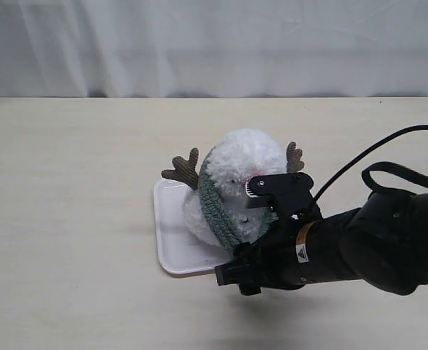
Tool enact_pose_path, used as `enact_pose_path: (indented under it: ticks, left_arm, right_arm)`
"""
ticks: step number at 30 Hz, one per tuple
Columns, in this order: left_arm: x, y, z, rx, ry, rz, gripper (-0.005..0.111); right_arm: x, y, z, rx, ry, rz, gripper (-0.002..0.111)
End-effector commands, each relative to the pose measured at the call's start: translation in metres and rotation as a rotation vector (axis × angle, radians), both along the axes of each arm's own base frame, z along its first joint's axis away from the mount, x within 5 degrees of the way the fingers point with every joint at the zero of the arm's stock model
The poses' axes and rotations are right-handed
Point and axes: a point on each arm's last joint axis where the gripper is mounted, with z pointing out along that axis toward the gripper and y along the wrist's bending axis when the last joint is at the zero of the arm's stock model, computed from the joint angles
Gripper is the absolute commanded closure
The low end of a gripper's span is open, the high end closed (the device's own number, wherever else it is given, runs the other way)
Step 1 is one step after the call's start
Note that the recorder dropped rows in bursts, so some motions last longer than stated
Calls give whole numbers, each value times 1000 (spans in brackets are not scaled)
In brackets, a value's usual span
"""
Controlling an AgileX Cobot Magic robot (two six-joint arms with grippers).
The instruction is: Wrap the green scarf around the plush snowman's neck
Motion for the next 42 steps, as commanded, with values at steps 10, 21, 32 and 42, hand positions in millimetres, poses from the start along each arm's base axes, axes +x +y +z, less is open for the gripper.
enact_pose_path:
  ticks: [10,21,32,42]
  left_arm:
    - [0,0,0,0,-10,-6,107]
    - [0,0,0,0,-10,-6,107]
    - [0,0,0,0,-10,-6,107]
    - [0,0,0,0,-10,-6,107]
  right_arm:
    - [14,18,-37,14,-38,70,43]
    - [27,25,-26,14,-82,94,81]
    - [14,5,-38,-273,56,245,104]
    - [14,6,-34,-264,43,243,98]
